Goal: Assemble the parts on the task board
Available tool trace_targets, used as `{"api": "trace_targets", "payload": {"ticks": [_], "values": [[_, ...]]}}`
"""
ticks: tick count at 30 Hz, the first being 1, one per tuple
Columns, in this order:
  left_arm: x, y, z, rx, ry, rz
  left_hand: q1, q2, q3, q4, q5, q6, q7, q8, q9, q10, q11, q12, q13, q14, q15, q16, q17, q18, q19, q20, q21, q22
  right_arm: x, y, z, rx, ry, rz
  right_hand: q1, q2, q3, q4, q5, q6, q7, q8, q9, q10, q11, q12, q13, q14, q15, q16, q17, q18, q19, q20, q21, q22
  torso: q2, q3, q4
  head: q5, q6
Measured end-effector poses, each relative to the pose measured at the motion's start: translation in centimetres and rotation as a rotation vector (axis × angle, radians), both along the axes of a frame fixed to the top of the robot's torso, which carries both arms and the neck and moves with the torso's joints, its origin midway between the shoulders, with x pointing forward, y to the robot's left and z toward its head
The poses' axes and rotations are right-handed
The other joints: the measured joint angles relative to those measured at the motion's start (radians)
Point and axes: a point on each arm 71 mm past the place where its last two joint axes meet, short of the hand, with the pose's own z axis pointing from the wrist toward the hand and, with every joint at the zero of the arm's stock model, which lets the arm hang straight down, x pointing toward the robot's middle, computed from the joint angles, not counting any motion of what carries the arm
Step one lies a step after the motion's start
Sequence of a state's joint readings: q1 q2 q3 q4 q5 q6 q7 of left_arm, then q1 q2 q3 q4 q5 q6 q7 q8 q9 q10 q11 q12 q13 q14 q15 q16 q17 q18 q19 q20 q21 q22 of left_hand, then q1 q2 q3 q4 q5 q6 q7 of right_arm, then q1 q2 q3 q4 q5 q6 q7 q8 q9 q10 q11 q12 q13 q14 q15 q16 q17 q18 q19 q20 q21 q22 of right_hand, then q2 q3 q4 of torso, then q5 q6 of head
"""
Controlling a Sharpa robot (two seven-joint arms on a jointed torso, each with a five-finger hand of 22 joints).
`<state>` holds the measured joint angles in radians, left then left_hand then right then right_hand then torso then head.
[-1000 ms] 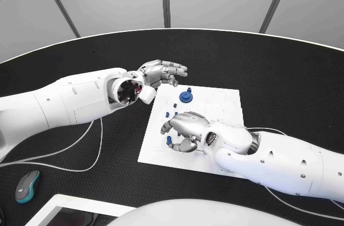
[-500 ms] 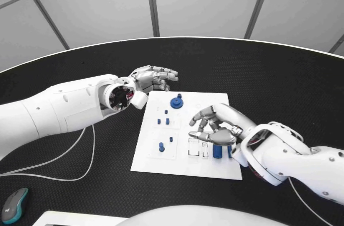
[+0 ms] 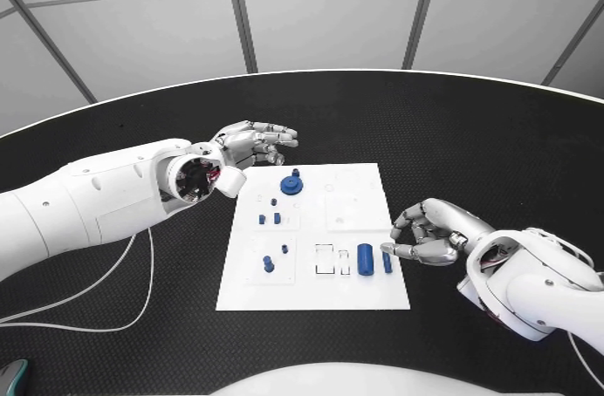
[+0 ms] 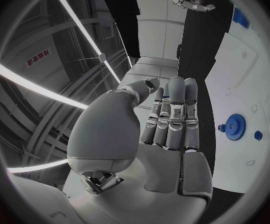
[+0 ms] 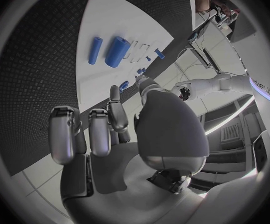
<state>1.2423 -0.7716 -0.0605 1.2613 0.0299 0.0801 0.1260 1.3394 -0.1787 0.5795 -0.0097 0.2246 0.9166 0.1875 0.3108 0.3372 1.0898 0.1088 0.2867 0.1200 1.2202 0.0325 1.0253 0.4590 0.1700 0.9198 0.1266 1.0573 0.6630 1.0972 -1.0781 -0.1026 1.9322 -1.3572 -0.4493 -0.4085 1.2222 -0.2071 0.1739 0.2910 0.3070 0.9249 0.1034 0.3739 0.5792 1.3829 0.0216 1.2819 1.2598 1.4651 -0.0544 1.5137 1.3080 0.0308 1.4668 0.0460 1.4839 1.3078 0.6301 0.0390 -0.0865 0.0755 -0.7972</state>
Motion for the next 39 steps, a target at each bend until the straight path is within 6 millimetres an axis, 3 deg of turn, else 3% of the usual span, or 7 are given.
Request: {"api": "trace_targets", "payload": {"ticks": [5, 19, 39], "values": [[0.0, -0.1, -0.1, -0.002, 0.001, -0.005, 0.000, 0.000, 0.000, 0.000, 0.000, 0.000, 0.000, 0.000, 0.000, 0.000, 0.000, 0.000, 0.000, 0.000, 0.000, 0.000, 0.000, 0.000, 0.000, 0.000, 0.000, 0.000, 0.1, 0.5, -0.7, -0.055, 0.006, -0.024, -0.011, 0.011, -0.019, 0.002, 0.005, -0.004, -0.004, 0.015, 0.013, 0.011, 0.000, 0.023, 0.033, 0.000, 0.000, 0.006, 0.000, 0.000, 0.000, 0.000, 0.006, 0.000, -0.001, -0.0017, 0.0012, -0.008, -0.002], [-0.1, 0.0, -0.1, -0.003, 0.001, -0.006, 0.000, 0.000, -0.003, 0.003, 0.000, 0.000, 0.000, 0.000, 0.001, -0.004, 0.004, 0.000, 0.001, 0.000, 0.000, 0.000, -0.002, 0.000, 0.000, 0.000, 0.000, -0.001, 0.5, 2.4, -3.2, -0.089, 0.055, -0.033, -0.026, 0.026, -0.051, 0.002, 0.014, -0.011, -0.004, 0.020, 0.022, 0.011, 0.000, 0.027, 0.045, 0.000, 0.000, 0.006, 0.000, 0.000, 0.000, 0.000, 0.011, 0.000, 0.004, -0.0049, 0.0015, -0.016, 0.000], [-0.3, 0.0, 0.0, -0.006, 0.000, -0.009, -0.006, 0.006, -0.014, 0.014, 0.000, -0.004, -0.004, 0.000, 0.002, -0.004, 0.004, 0.004, 0.002, 0.000, 0.000, 0.000, -0.003, 0.000, 0.000, 0.000, -0.004, -0.003, 1.2, 3.8, -4.6, -0.122, 0.093, -0.016, -0.042, 0.042, -0.069, 0.003, 0.023, -0.010, -0.004, 0.028, 0.028, 0.011, 0.000, 0.032, 0.048, 0.000, 0.000, 0.012, 0.000, 0.000, 0.000, 0.000, 0.023, 0.000, 0.006, -0.0067, 0.0034, -0.013, 0.006]]}}
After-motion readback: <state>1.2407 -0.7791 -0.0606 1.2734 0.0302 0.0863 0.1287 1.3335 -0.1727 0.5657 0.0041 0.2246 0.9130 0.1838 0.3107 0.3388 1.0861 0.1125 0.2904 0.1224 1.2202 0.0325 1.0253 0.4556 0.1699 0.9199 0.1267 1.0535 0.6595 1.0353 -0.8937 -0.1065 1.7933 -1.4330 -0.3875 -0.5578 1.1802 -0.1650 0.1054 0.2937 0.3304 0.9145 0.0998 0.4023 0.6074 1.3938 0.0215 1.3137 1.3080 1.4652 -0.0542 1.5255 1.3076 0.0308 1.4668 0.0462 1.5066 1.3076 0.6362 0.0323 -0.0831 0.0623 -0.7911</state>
